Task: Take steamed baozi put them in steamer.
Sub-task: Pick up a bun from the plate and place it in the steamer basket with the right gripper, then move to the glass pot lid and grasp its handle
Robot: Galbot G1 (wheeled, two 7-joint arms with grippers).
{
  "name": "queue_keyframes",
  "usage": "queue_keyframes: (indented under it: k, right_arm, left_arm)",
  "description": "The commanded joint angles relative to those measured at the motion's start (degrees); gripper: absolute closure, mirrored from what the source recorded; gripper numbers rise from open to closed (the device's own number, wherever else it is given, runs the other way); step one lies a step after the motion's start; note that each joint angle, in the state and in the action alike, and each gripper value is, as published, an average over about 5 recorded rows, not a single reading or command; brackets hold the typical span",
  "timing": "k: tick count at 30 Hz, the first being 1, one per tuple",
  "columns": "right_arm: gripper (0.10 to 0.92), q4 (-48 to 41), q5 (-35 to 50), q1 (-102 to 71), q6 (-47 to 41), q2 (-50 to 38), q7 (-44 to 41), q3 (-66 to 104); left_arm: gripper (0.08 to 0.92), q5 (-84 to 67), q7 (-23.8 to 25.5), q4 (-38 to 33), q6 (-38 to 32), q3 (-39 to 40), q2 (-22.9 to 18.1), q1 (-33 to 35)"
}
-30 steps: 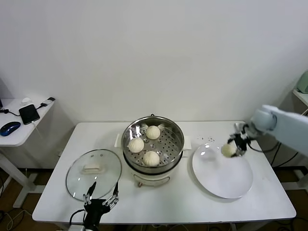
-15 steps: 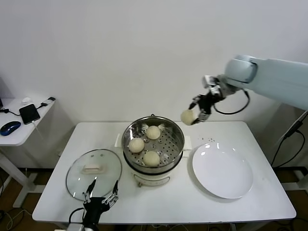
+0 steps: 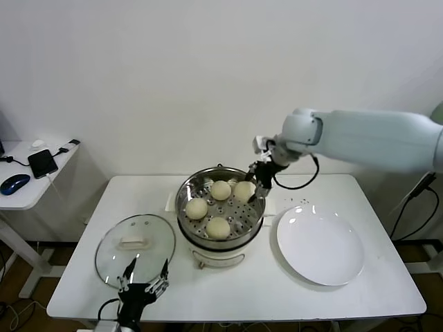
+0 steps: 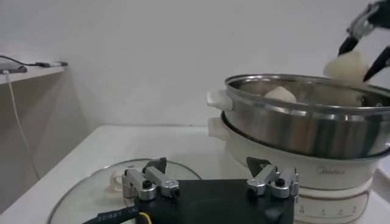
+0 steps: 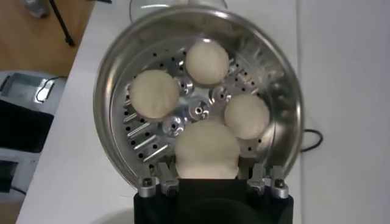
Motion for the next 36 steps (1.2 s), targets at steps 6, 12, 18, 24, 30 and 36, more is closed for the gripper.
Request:
queue_keyframes:
  k: [6,12,18,24,30,36]
  right_arm:
    - [0.347,-2.35,-1.57,-9.28,-1.32,1.94,4.82,2.94]
    - [0.344,-2.66,-2.06,-9.31,-1.26,2.2,5.11,3.07]
    - [0.267,-2.09,-0.1,-6.33,0.57,1.61,1.74,2.85]
    - [0.204,-2.36,6.03,1.56,5.54,-0.97,-6.76,0.15]
    - [0.202,-2.45,9.12,-2.23,5.71,-8.74,3.98,14.19]
    - [0.203,0.05,-0.97,-20.09,5.54,-17.58,25.52,40.56]
  left_arm:
    - [0.177,-0.16,0.06,0.63,0.33,0.31,0.05,-0.75]
    - [0.177,-0.17,0.08,0.4,0.34,0.22,0.2,-0.61]
    - [0.177,-0.16,0.13,-0.17,0.38,0.11,0.23,-0.28]
    - [0.177,0.13,0.21,-0.65,-0.42,0.1,0.26,0.19]
    - [0.177,-1.43,-0.91,-1.07,-0.73,0.2,0.2,-0.09]
    - [0.177,-3.2,-2.56,-0.31,-2.91,0.26,0.36,-1.29]
